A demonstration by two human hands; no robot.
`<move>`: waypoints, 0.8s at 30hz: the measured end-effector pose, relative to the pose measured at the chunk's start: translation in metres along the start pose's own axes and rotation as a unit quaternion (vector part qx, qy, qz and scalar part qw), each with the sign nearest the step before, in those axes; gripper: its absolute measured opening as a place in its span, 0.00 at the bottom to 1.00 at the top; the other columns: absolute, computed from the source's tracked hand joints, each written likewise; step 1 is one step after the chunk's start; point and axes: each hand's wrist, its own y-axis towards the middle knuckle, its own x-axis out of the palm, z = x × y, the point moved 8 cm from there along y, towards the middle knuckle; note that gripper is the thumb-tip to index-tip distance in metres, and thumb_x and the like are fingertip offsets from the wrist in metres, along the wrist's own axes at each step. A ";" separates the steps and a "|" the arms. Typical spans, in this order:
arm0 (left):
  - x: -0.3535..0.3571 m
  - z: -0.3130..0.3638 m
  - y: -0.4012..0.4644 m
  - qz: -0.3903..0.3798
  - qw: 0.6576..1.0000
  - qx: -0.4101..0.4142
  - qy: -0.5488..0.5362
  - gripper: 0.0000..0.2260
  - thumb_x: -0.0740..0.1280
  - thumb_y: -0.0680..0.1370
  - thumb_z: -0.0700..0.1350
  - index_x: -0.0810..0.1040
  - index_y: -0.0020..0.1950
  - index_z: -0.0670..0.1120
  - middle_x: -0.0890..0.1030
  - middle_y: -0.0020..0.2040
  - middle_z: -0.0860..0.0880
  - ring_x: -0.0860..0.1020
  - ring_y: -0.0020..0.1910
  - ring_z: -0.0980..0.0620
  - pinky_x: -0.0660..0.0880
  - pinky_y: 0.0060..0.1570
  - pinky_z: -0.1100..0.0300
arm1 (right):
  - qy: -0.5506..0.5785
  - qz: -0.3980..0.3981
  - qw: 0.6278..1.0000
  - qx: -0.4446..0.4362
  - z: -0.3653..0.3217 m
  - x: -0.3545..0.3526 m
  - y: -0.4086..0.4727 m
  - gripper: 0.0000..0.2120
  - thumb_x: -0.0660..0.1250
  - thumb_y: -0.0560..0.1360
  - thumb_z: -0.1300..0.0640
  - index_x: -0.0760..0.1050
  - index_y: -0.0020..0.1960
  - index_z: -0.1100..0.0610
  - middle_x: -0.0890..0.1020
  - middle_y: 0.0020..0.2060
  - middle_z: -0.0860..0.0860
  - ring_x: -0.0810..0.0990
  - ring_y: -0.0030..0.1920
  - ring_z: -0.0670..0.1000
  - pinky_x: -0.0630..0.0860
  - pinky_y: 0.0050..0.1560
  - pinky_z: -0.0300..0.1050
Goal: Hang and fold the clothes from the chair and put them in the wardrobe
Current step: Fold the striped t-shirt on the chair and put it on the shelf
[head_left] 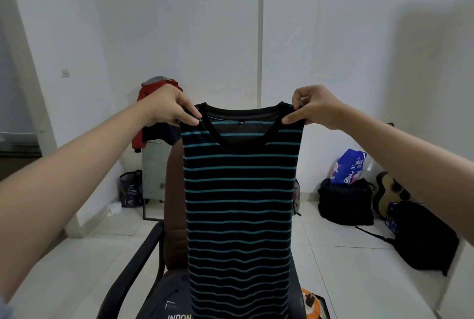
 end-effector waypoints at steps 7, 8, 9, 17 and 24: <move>-0.005 -0.009 -0.011 0.024 0.999 0.020 -0.033 0.06 0.75 0.67 0.34 0.84 0.40 0.43 0.80 0.46 0.35 0.77 0.45 0.45 0.74 0.46 0.53 | 0.026 -0.041 0.999 -0.001 0.002 0.018 0.005 0.17 0.76 0.63 0.71 0.70 0.34 0.57 0.70 0.28 0.49 0.72 0.27 0.44 0.75 0.31 0.35; -0.006 -0.012 -0.011 0.024 0.999 0.017 -0.037 0.06 0.75 0.67 0.34 0.84 0.39 0.44 0.80 0.46 0.36 0.76 0.45 0.45 0.73 0.45 0.54 | 0.028 -0.049 0.998 -0.002 0.002 0.019 0.006 0.15 0.76 0.63 0.71 0.72 0.35 0.57 0.71 0.30 0.50 0.73 0.30 0.46 0.77 0.33 0.36; -0.007 -0.014 -0.011 0.021 0.999 0.012 -0.038 0.07 0.75 0.67 0.34 0.84 0.38 0.45 0.79 0.46 0.38 0.76 0.45 0.46 0.73 0.44 0.56 | 0.029 -0.056 0.998 -0.002 0.003 0.021 0.007 0.14 0.76 0.64 0.70 0.73 0.35 0.57 0.73 0.32 0.51 0.75 0.33 0.47 0.79 0.35 0.37; -0.004 -0.034 -0.009 -0.051 0.997 -0.058 0.019 0.07 0.74 0.68 0.34 0.85 0.41 0.46 0.82 0.46 0.42 0.78 0.44 0.50 0.74 0.41 0.59 | 0.030 -0.102 0.993 0.042 0.010 0.043 0.011 0.12 0.75 0.64 0.70 0.74 0.34 0.57 0.79 0.28 0.49 0.79 0.35 0.48 0.79 0.45 0.43; 0.000 -0.051 -0.012 -0.036 0.996 -0.065 -0.039 0.08 0.73 0.68 0.31 0.83 0.41 0.42 0.82 0.42 0.43 0.81 0.40 0.52 0.78 0.36 0.66 | 0.058 -0.110 0.990 0.073 0.023 0.060 0.010 0.15 0.74 0.65 0.71 0.71 0.33 0.56 0.70 0.26 0.49 0.73 0.28 0.46 0.78 0.36 0.39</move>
